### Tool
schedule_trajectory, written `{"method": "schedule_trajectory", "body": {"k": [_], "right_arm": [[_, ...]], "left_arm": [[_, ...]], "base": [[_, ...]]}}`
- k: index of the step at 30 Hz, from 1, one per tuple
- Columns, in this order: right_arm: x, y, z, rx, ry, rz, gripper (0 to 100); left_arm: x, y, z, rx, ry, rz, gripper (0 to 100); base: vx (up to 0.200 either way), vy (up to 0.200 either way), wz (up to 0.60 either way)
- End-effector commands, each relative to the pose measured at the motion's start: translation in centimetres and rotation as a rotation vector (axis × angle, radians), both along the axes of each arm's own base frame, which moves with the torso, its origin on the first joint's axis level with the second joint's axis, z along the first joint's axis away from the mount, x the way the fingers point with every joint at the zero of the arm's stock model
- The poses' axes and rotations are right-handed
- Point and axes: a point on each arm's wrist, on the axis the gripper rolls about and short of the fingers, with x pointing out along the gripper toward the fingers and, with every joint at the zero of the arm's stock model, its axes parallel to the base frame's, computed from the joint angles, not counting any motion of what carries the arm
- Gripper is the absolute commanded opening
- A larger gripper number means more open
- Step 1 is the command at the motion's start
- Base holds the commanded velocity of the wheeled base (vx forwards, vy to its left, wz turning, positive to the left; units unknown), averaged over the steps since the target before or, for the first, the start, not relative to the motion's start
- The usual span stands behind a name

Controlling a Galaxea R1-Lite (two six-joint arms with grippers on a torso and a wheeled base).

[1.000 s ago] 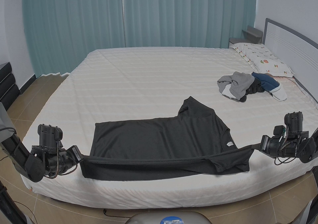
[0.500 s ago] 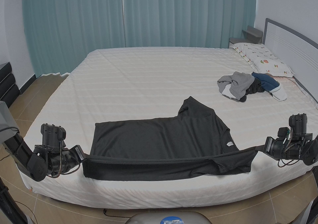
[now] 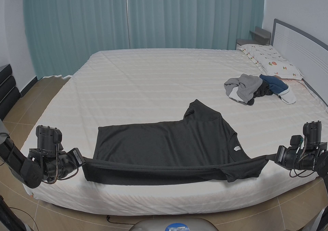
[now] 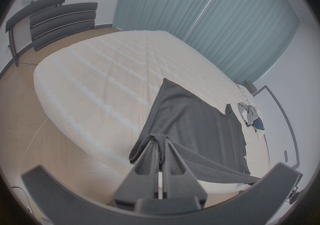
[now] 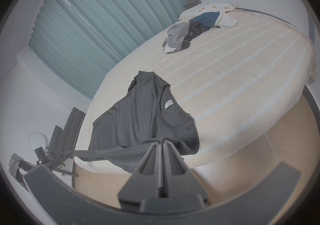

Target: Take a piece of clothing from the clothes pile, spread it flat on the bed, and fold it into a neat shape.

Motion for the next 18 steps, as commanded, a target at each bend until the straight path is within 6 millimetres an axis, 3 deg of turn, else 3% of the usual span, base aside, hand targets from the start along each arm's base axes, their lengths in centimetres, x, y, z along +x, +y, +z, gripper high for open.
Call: {"method": "schedule_trajectory", "body": {"k": [1,8,11,18], "right_arm": [[-0.3,0.0,0.3,0.001,-0.011,-0.001,0],[0.8,-0.1,-0.1,0.000,-0.002,-0.002,0],[2.9,-0.3,-0.6,0.000,0.009,-0.008,0],[5.7,-0.2,-2.1,0.002,0.039,-0.005,0]], "left_arm": [[-0.1,0.0,0.3,0.000,-0.014,-0.002,0],[1.3,-0.2,-0.8,0.001,0.019,-0.002,0],[2.7,-0.3,-2.0,0.002,0.046,0.000,0],[4.8,-0.3,-2.6,0.001,0.039,0.010,0]], "base": [[0.000,0.000,0.00],[0.000,0.000,0.00],[0.000,0.000,0.00],[0.000,0.000,0.00]]}}
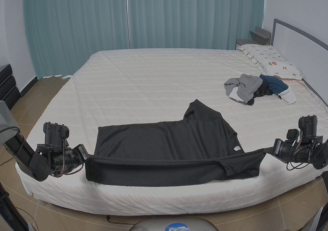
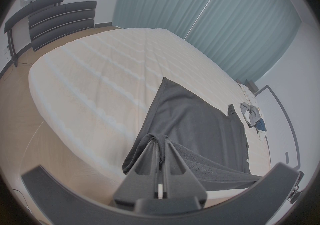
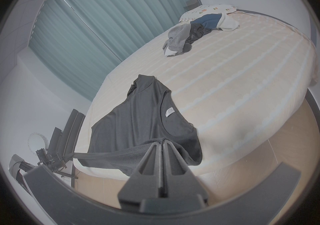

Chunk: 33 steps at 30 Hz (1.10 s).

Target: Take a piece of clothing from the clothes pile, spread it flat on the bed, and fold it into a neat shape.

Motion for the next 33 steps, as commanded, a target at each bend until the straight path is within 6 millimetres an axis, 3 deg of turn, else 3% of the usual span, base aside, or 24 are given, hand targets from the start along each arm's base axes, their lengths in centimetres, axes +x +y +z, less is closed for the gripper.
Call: {"method": "schedule_trajectory", "body": {"k": [1,14,26,27,28,33], "right_arm": [[2.6,0.2,-2.1,0.002,0.053,0.007,0],[6.8,0.1,-4.7,0.035,0.087,-0.023,0],[8.6,0.2,-6.3,0.080,0.038,-0.055,0],[8.6,0.2,-6.4,0.080,0.035,-0.055,0],[8.6,0.2,-6.5,0.083,0.037,-0.053,100],[8.4,0.2,-5.8,0.097,0.015,-0.061,100]], "left_arm": [[1.9,-0.1,-1.6,0.003,0.033,0.006,0],[4.9,-0.3,-4.8,0.003,0.077,0.022,0],[6.1,-0.4,-5.4,-0.026,0.070,0.050,0],[6.2,-0.4,-5.4,-0.026,0.070,0.050,100],[6.3,-0.5,-5.5,-0.028,0.068,0.051,100],[6.4,-0.5,-5.2,-0.055,0.059,0.074,100]], "base": [[0.000,0.000,0.00],[0.000,0.000,0.00],[0.000,0.000,0.00],[0.000,0.000,0.00],[0.000,0.000,0.00],[0.000,0.000,0.00]]}}
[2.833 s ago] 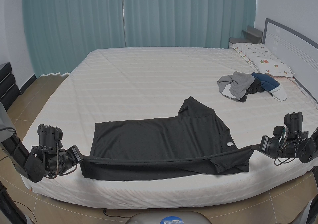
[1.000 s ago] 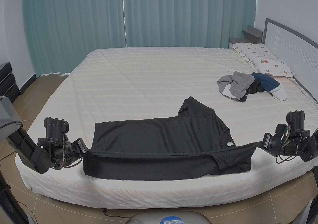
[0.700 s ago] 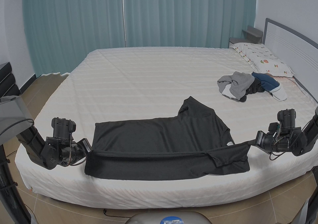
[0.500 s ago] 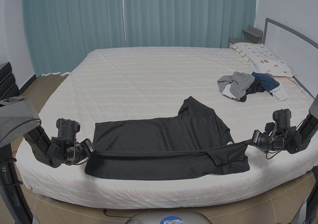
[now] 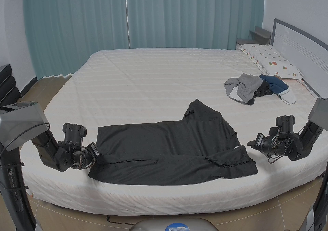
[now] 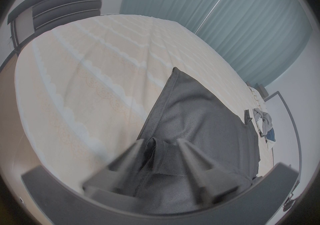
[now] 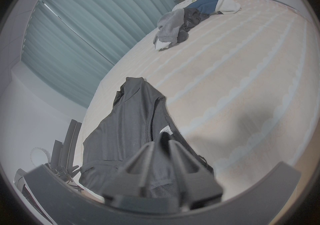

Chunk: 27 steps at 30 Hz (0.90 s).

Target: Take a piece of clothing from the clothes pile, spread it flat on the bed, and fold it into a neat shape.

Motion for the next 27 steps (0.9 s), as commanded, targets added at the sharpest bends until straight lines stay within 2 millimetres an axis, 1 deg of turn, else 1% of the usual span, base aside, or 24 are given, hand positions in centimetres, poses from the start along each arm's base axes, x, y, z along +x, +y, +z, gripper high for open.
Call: {"method": "schedule_trajectory", "body": {"k": [1,3,4,7,8,9,10,11,14,15,16,20,27], "right_arm": [[-0.2,0.0,0.4,0.017,-0.004,-0.013,100],[-0.4,-0.2,1.7,0.073,-0.024,-0.056,100],[-0.6,-0.3,2.6,0.116,-0.042,-0.090,100],[-1.6,-0.4,3.7,0.187,-0.050,-0.124,100],[-1.7,-0.4,3.7,0.190,-0.049,-0.124,100],[-2.7,-0.4,3.7,0.220,-0.033,-0.112,100],[-2.8,-0.4,3.6,0.223,-0.029,-0.109,100],[-3.9,-0.5,3.4,0.241,-0.010,-0.094,100],[-5.3,-0.5,2.7,0.267,0.013,-0.080,100],[-5.3,-0.5,2.7,0.267,0.013,-0.080,100],[-5.7,-0.5,2.4,0.292,0.019,-0.076,100],[-6.5,-0.7,2.4,0.383,-0.008,-0.072,100],[-7.7,-0.7,1.6,0.394,0.006,-0.077,100]], "left_arm": [[0.0,0.0,0.0,-0.009,-0.001,0.008,100],[-0.1,0.0,0.1,-0.014,0.001,0.013,100],[-0.3,0.1,0.4,-0.020,-0.005,0.022,100],[-0.8,0.4,2.0,-0.049,-0.038,0.043,100],[-0.9,0.4,2.1,-0.051,-0.043,0.043,100],[-1.6,0.6,3.2,-0.070,-0.062,0.045,100],[-1.7,0.6,3.3,-0.073,-0.064,0.044,100],[-2.3,0.6,3.9,-0.095,-0.070,0.026,100],[-3.2,0.4,4.2,-0.122,-0.060,0.013,100],[-3.2,0.4,4.2,-0.122,-0.060,0.013,100],[-3.3,0.3,4.2,-0.131,-0.059,0.018,100],[-3.7,-0.3,4.0,-0.156,-0.039,0.022,100],[-4.0,-1.1,3.5,-0.160,-0.016,-0.001,100]], "base": [[0.000,0.000,0.00],[0.000,0.000,0.00],[0.000,0.000,0.00],[0.000,0.000,0.00],[0.000,0.000,0.00],[0.000,0.000,0.00],[0.000,0.000,0.00],[0.000,0.000,0.00],[0.000,0.000,0.00],[0.000,0.000,0.00],[0.000,-0.200,0.00],[0.000,-0.200,0.00],[0.000,-0.200,0.00]]}}
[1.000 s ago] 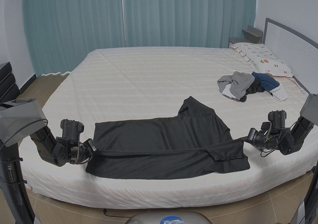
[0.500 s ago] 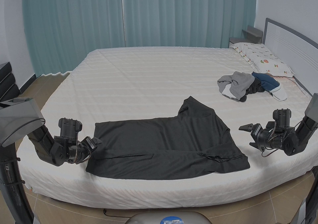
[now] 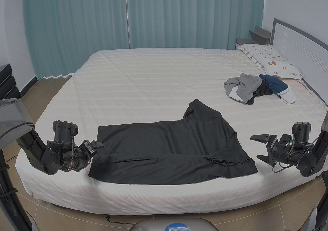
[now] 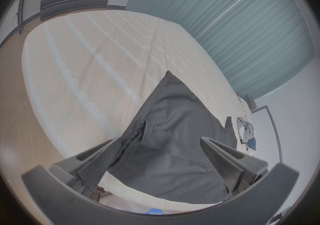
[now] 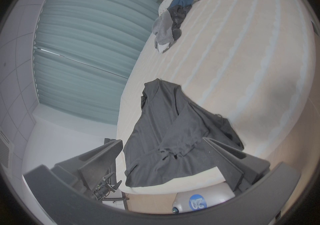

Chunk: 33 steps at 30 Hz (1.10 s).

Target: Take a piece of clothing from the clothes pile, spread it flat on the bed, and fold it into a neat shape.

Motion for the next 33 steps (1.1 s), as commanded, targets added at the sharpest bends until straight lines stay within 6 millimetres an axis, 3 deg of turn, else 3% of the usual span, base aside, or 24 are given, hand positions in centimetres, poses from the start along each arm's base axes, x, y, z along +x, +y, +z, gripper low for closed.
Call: {"method": "schedule_trajectory", "body": {"k": [1,14,20,33], "right_arm": [[-0.7,-0.1,-0.6,0.004,0.026,-0.005,100],[-0.3,0.0,-2.6,0.001,0.087,0.002,100],[-0.4,0.1,-2.6,-0.001,0.058,0.005,100],[-0.5,0.1,-2.7,-0.005,0.042,0.005,100]], "left_arm": [[-0.4,-0.6,0.0,-0.002,0.004,-0.020,100],[-0.6,-0.7,0.1,0.000,0.005,-0.031,100],[-1.1,-1.9,-0.5,0.002,0.031,-0.072,100],[2.5,-1.8,-3.7,0.017,0.066,-0.046,100]], "base": [[0.000,-0.200,0.00],[0.000,-0.031,0.00],[0.000,0.000,0.00],[0.000,0.000,0.00]]}}
